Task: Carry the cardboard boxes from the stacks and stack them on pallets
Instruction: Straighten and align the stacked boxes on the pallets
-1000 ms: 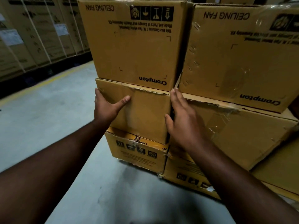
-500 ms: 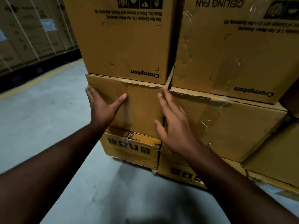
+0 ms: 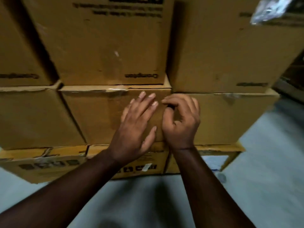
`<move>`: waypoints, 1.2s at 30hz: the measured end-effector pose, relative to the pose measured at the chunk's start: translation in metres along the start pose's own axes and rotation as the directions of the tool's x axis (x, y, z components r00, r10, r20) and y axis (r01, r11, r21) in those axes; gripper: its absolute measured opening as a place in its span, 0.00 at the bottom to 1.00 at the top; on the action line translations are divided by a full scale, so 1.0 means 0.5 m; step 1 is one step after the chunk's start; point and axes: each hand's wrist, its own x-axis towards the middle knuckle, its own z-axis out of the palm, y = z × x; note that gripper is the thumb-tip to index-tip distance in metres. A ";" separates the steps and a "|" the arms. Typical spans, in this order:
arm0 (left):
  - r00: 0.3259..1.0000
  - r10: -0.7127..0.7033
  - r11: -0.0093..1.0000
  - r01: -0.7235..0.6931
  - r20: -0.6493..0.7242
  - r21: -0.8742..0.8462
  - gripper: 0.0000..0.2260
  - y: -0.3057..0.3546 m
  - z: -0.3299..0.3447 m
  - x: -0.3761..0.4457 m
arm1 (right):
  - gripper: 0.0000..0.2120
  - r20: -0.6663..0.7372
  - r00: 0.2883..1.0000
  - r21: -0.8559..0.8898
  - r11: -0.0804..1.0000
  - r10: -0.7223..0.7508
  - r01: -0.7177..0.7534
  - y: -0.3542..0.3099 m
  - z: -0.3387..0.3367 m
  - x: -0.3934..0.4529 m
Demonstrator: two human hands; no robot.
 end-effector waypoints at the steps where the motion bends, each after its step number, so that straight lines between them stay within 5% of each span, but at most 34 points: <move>1: 1.000 0.026 0.998 -0.026 0.003 0.056 0.32 0.014 0.016 0.023 | 0.09 -0.073 0.996 -0.045 0.998 0.049 -0.052 0.025 -0.025 0.009; 4: 1.000 -0.003 0.959 0.011 -0.029 0.284 0.40 0.039 0.057 0.076 | 0.13 -0.369 0.875 -0.107 0.920 0.314 -0.376 0.116 -0.092 0.030; 7: 0.975 -0.180 0.940 0.209 -0.129 0.269 0.43 0.050 0.082 0.107 | 0.15 -0.577 0.683 -0.080 0.801 0.449 -0.594 0.206 -0.142 0.043; 13: 0.920 -0.339 0.902 0.377 -0.198 0.212 0.37 0.056 0.111 0.120 | 0.45 -0.502 0.678 -0.126 0.730 0.537 -0.672 0.275 -0.164 0.014; 17: 0.923 -0.316 0.896 0.366 -0.219 0.250 0.34 0.049 0.101 0.133 | 0.60 -0.410 0.485 0.155 0.583 0.773 -0.797 0.317 -0.188 0.016; 36: 0.900 -0.297 0.898 0.376 -0.318 0.228 0.32 0.037 0.105 0.153 | 0.61 -0.346 0.479 0.067 0.531 0.806 -0.845 0.299 -0.130 -0.002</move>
